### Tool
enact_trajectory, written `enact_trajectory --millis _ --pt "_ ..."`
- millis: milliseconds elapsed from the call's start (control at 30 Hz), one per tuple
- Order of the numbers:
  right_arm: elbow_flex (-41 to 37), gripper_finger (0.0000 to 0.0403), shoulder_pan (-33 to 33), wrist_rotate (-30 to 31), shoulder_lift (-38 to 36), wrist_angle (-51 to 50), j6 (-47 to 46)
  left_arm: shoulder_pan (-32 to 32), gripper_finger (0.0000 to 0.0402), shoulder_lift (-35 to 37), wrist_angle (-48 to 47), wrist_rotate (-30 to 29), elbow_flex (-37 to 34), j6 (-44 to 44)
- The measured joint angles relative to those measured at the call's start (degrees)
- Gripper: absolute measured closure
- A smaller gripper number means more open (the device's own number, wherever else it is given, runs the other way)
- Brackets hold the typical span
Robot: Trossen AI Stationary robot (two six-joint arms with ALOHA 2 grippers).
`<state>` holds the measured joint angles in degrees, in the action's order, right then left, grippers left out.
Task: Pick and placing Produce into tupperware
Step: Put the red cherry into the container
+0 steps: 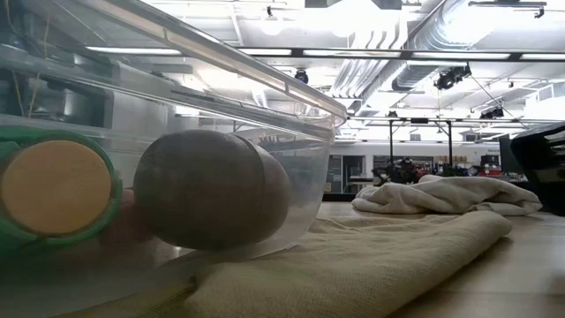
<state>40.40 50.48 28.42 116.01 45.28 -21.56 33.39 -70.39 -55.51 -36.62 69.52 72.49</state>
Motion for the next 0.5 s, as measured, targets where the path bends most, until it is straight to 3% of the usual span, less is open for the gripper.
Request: enact_trajectory --millis 267,500 --pt "0.0 0.0320 0.0 0.0 0.0 0.2 -0.6 0.0 0.0401 0.0 0.0 0.0 0.0 0.2" --pt "0.0 0.0320 -0.2 -1.2 0.0 9.3 -4.4 0.0 0.0401 0.0 0.1 0.0 0.0 0.3"
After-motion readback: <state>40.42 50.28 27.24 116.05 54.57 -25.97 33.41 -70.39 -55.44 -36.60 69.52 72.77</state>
